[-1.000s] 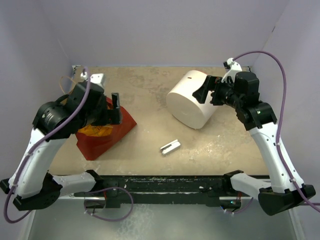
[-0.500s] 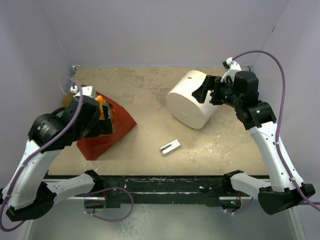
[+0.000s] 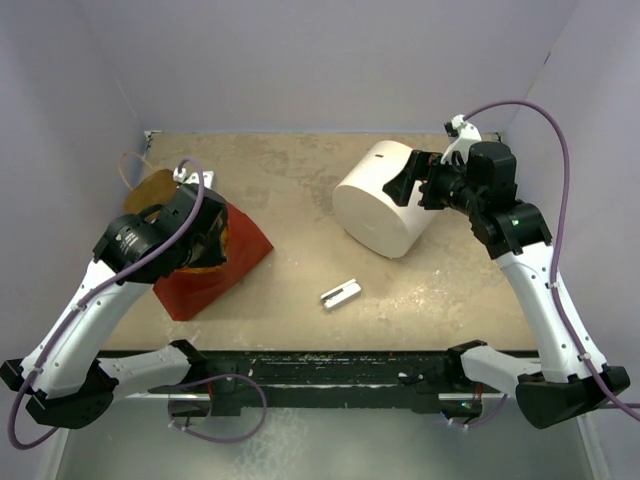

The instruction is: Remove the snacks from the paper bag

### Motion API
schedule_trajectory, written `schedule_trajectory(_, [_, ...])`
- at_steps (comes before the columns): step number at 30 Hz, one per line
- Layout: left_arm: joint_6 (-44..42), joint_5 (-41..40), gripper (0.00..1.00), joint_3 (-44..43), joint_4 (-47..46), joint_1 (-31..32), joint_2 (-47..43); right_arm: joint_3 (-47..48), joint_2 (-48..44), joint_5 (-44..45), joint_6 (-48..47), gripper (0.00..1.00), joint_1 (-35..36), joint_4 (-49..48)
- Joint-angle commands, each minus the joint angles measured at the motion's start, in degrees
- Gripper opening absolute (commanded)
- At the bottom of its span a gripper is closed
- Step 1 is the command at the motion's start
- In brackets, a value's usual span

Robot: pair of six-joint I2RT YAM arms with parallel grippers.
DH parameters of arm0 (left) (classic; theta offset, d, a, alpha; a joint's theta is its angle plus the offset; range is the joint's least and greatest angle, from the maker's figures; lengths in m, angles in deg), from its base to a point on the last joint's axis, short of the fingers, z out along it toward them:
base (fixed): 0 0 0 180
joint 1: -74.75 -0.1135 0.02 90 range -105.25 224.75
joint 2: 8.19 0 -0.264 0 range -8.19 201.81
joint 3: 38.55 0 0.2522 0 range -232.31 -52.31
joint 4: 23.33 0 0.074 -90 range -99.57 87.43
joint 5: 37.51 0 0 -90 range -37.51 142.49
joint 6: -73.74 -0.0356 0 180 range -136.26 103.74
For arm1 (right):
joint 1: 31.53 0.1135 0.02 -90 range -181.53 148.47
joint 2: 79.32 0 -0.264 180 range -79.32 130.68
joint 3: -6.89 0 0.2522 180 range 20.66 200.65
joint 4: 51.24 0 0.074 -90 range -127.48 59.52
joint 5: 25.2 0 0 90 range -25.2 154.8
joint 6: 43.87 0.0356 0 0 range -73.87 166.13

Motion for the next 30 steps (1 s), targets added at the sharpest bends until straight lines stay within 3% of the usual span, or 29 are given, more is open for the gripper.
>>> schedule_trajectory(1, [-2.1,4.5,0.14,0.7,-2.4,-0.3,-0.8,0.8,-1.1,-0.1,0.0,1.0,0.1,-1.6])
schedule_trajectory(4, [-3.3,6.8,0.0,0.0,-2.2,-0.2,-0.8,1.0,-0.8,-0.1,0.0,1.0,0.1,-1.6])
schedule_trajectory(8, [-5.7,9.3,0.0,-1.8,-2.6,-0.2,-0.1,1.1,-0.6,-0.2,0.1,1.0,0.1,-1.6])
schedule_trajectory(10, [-6.1,8.7,0.07,-2.5,-1.5,-0.2,0.8,1.2,-0.6,-0.1,0.0,1.0,0.1,-1.6])
schedule_trajectory(12, [-5.6,7.8,0.25,-3.2,0.9,-0.3,2.4,1.2,-0.5,0.1,0.0,1.0,0.1,-1.6])
schedule_trajectory(13, [-5.7,8.1,0.3,-3.4,1.8,-0.2,3.2,1.1,-0.5,0.2,0.1,1.0,0.1,-1.5])
schedule_trajectory(19, [-5.3,9.4,0.42,-5.4,6.3,-0.2,4.5,0.6,-0.8,0.5,0.0,1.0,0.1,-1.5])
schedule_trajectory(24, [-6.6,15.0,0.42,-5.6,6.9,-0.2,2.7,0.4,-0.6,0.6,0.0,1.0,0.1,-1.6])
schedule_trajectory(30, [-7.0,18.8,0.22,-5.4,6.8,-0.2,2.2,0.3,-0.4,0.6,0.1,1.0,0.1,-2.0])
